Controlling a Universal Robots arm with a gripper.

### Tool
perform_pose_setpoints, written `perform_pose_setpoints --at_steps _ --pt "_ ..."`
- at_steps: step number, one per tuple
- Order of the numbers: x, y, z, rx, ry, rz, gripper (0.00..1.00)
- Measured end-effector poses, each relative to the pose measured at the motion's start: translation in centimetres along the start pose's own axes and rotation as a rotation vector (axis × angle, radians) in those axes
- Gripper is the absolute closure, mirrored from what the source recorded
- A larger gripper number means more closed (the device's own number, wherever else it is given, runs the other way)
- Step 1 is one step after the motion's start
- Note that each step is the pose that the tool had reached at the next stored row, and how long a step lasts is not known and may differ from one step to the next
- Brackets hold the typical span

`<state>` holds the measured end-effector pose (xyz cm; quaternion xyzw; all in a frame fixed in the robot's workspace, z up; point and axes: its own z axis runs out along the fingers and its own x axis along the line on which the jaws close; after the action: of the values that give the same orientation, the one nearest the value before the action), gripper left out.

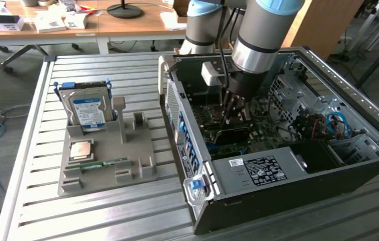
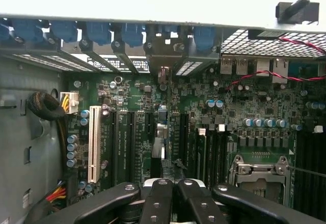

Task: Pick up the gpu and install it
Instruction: 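Press down on the gpu until it lock into place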

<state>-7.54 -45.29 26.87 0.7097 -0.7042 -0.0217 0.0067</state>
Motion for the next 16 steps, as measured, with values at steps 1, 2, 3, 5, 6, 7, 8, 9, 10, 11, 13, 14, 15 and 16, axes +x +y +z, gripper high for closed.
perform_pose_setpoints --at_steps 1,2,3,5,6,7,8,9,10,11,13,14,15,16 --pt "0.00 0.00 0.05 -0.0001 0.0000 0.000 0.89" --pt "0.00 0.00 0.11 -0.0001 0.0001 0.000 0.89" --pt "0.01 -0.01 0.16 -0.0002 0.0002 0.000 0.89" --pt "0.01 -0.01 0.25 -0.0002 0.0003 0.000 0.89" --pt "0.01 -0.01 0.25 -0.0003 0.0005 0.000 0.89" --pt "0.01 -0.01 0.25 -0.0003 0.0005 0.000 0.89" --pt "0.01 -0.01 0.25 -0.0003 0.0004 0.000 0.89" --pt "0.01 -0.01 0.25 -0.0003 0.0004 0.000 0.89" --pt "0.01 -0.01 0.27 -0.0002 0.0002 0.000 0.89" --pt "0.00 -0.02 0.35 0.0001 -0.0003 0.000 0.89" --pt "0.01 -0.01 0.39 -0.0003 0.0003 0.000 0.89" --pt "0.01 -0.01 0.39 -0.0003 0.0004 0.000 0.89" --pt "0.01 -0.01 0.39 -0.0003 0.0004 0.000 0.89" --pt "0.01 -0.02 0.41 -0.0002 0.0003 0.000 0.89"
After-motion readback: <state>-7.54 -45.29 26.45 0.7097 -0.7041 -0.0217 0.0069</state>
